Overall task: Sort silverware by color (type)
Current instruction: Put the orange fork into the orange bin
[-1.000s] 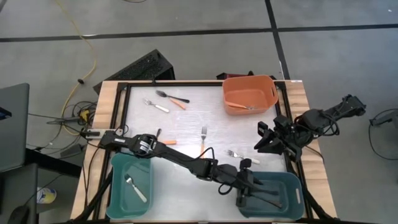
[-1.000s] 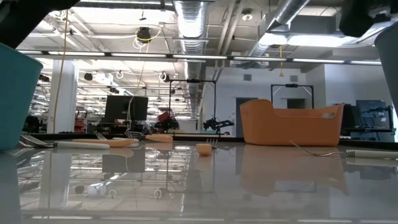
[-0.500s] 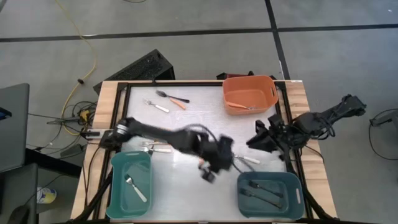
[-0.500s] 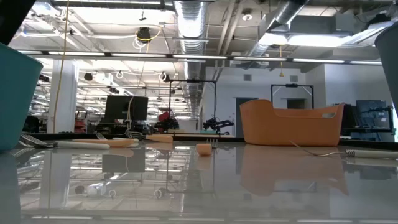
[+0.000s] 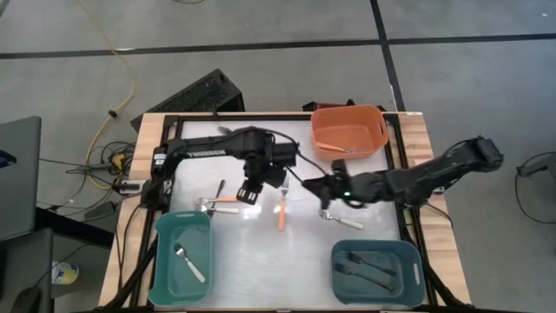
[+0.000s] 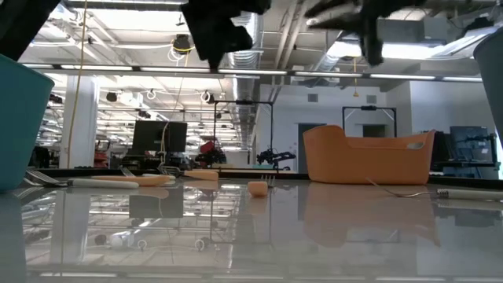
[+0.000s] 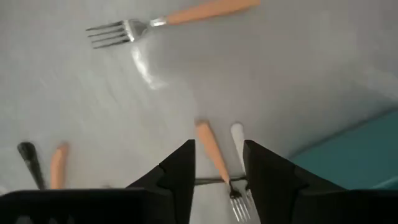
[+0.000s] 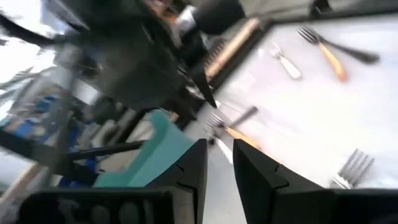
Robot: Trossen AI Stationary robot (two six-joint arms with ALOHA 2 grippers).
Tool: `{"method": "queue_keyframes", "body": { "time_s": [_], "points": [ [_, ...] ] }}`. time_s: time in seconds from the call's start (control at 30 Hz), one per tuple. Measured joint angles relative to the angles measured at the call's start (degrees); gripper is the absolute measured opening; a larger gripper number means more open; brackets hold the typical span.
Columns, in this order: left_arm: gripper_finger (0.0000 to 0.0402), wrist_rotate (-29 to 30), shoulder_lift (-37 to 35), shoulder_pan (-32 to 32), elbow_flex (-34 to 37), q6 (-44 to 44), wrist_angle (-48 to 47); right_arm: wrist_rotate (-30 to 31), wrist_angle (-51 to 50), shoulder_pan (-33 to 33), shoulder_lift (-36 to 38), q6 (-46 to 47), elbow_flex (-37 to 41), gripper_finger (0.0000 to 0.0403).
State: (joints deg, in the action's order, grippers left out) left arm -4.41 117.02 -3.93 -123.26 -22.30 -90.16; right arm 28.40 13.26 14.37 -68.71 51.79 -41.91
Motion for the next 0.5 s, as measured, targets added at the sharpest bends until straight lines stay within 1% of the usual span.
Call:
{"method": "queue_keyframes", "body": {
  "time_s": [0.1, 0.2, 0.27, 0.4, 0.5],
  "points": [
    [0.0112, -0.3, -2.7, -1.6, 3.6, 0.5, 0.5, -2.3, -0.3, -1.7, -6.4, 2.1, -2.9, 0.0101],
    [0.0106, -0.4, -9.0, -2.5, 8.6, -0.2, 0.3, -6.0, -3.4, -3.3, -11.9, 4.0, -7.0, 0.0101],
    [0.0103, -0.4, -13.9, -3.2, 13.6, 0.0, 2.1, -8.0, -6.6, -3.9, -15.7, 6.9, -10.5, 0.01],
    [0.0097, -0.3, -24.4, -4.3, 25.8, 2.4, 8.5, -13.0, -17.3, -5.1, -23.0, 10.6, -19.1, 0.0094],
    [0.0094, -0.3, -34.1, -5.3, 35.3, 4.1, 15.2, -14.4, -29.2, -5.4, -28.5, 14.3, -27.0, 0.0088]
  ]
}}
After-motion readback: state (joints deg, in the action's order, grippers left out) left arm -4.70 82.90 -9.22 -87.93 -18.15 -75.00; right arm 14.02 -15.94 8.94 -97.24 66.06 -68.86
